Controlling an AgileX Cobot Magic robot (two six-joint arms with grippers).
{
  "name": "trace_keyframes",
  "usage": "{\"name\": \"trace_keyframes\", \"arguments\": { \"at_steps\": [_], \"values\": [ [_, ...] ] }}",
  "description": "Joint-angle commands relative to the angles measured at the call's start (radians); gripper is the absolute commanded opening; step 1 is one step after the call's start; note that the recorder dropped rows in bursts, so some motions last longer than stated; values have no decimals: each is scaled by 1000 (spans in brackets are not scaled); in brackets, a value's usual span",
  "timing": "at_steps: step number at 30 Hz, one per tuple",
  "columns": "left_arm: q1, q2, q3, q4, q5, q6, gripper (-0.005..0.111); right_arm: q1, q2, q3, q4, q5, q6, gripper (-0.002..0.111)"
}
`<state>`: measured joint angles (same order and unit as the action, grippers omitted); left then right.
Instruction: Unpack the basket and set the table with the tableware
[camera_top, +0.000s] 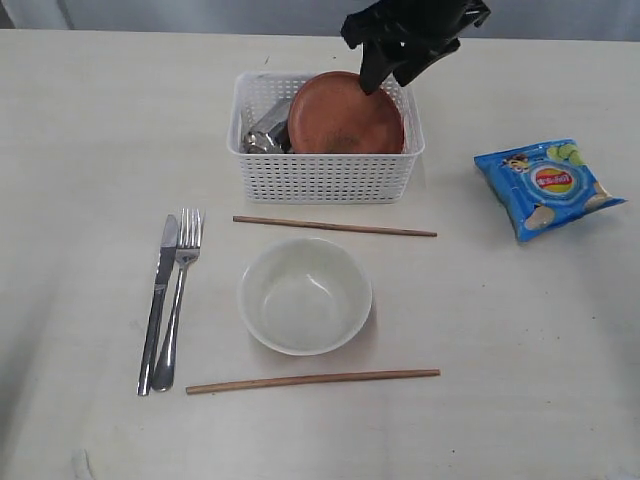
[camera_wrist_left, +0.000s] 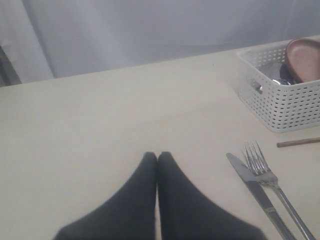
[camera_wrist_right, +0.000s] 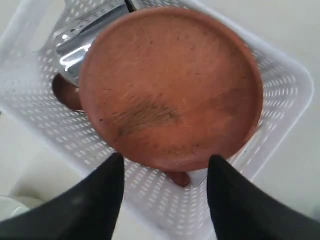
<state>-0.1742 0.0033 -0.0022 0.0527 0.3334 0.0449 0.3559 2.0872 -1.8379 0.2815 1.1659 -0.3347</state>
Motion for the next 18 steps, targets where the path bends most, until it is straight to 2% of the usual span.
{"name": "trace_keyframes", "arguments": {
  "at_steps": [1, 3, 7, 12, 18],
  "values": [
    [2, -3, 2, -1, -4, 0, 0, -16, 84, -70, -36, -40, -56, 49],
    [2, -3, 2, -1, -4, 0, 0, -16, 124, -90, -134, -76, 33, 49],
    [2, -3, 2, -1, -4, 0, 0, -18, 207, -94, -157, -80, 40, 49],
    [2, -3, 2, -1, -4, 0, 0, -45, 232, -94, -271, -114, 176, 49],
    [2, -3, 2, -1, -4, 0, 0, -181, 229, -94, -238, -36, 204, 49]
  ]
}}
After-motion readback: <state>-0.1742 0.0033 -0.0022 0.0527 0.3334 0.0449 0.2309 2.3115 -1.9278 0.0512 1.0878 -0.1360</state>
